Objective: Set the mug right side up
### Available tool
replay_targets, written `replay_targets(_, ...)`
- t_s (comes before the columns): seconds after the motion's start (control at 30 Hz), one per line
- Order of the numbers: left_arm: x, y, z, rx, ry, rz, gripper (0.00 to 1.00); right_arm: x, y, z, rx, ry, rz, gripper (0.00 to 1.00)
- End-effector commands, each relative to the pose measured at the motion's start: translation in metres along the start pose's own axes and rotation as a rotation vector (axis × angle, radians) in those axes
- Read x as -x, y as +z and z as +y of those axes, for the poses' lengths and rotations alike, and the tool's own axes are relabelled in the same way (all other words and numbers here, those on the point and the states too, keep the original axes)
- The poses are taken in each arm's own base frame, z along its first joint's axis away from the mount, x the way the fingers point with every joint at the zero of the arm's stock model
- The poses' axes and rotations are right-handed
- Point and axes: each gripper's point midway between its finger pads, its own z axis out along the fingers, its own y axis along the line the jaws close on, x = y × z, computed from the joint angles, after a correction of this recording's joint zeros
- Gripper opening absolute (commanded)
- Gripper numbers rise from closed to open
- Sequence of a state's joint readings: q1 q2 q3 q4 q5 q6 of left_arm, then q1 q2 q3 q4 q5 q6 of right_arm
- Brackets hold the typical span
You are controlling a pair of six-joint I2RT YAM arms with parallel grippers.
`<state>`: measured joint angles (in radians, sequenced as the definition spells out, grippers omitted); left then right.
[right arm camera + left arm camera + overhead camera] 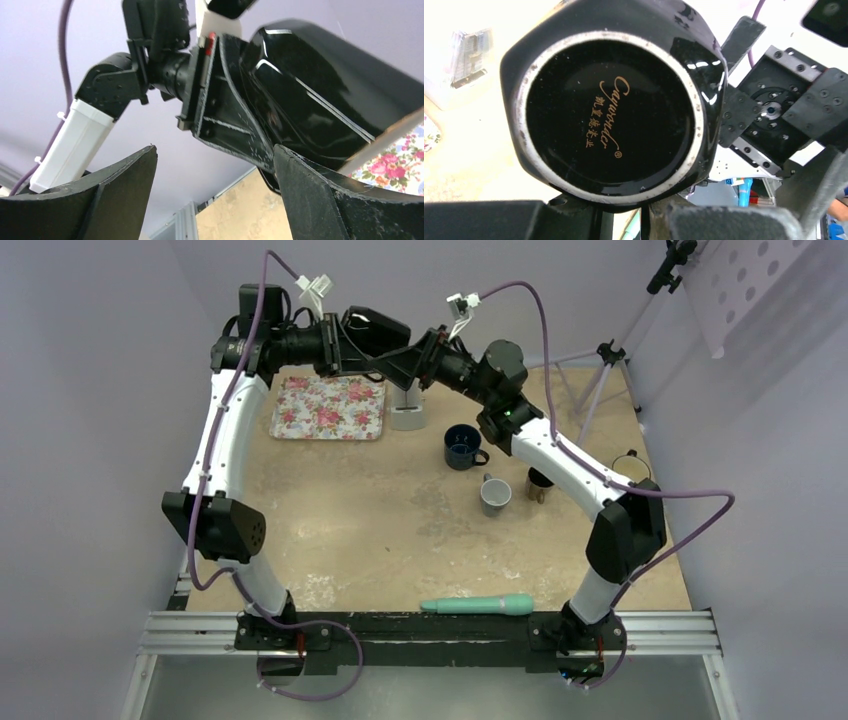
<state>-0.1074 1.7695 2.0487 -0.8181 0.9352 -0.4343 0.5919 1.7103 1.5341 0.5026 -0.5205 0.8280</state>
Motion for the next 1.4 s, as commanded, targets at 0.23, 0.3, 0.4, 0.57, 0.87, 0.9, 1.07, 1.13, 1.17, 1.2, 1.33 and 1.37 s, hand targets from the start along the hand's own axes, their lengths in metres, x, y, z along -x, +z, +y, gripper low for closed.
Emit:
replay_targets(0.23,0.006,-0.020,-0.049,-0.083,0.174,-0.051,0.00,0.042,-0.018,-0.013,-0.131,-0.066,-0.101,0.86)
replay_targets(0.3,0.008,-0.020,-0.050,-0.080,0.183,-0.055,0.00,0.042,-0.032,-0.023,-0.192,-0.060,-0.119,0.88)
replay_targets(0.4,0.007,-0.019,-0.048,-0.078,0.172,-0.051,0.00,0.040,-0.045,-0.036,-0.237,-0.024,-0.131,0.90)
replay_targets(0.57,0.005,-0.017,-0.051,-0.082,0.143,-0.049,0.00,0.029,-0.031,-0.037,-0.146,0.044,-0.102,0.91)
replay_targets(0.87,-0.023,0.006,-0.055,-0.163,0.055,0.030,0.00,0.057,-0.005,0.031,0.229,0.020,-0.114,0.66)
replay_targets(0.9,-0.024,0.009,-0.052,-0.167,0.035,0.034,0.00,0.059,-0.008,0.042,0.278,0.010,-0.116,0.51)
replay_targets(1.07,-0.027,0.011,-0.034,-0.087,0.058,0.036,0.00,0.061,-0.026,0.048,0.249,-0.053,-0.134,0.00)
replay_targets(1.13,-0.028,0.007,-0.017,0.022,0.112,0.037,0.41,0.066,-0.036,0.013,0.044,-0.079,-0.140,0.00)
replay_targets(1.17,-0.026,0.002,-0.006,0.101,0.153,0.032,0.76,0.071,-0.045,-0.004,-0.080,-0.115,-0.145,0.00)
replay_targets(1.2,-0.024,-0.004,0.005,0.180,0.192,0.027,0.96,0.077,-0.058,-0.018,-0.212,-0.164,-0.140,0.00)
replay_targets(1.33,-0.020,-0.032,0.040,0.423,0.370,0.042,1.00,0.078,-0.140,-0.088,-0.809,-0.348,-0.032,0.00)
replay_targets(1.37,-0.020,-0.037,0.047,0.465,0.408,0.051,1.00,0.076,-0.163,-0.100,-0.929,-0.374,0.005,0.00)
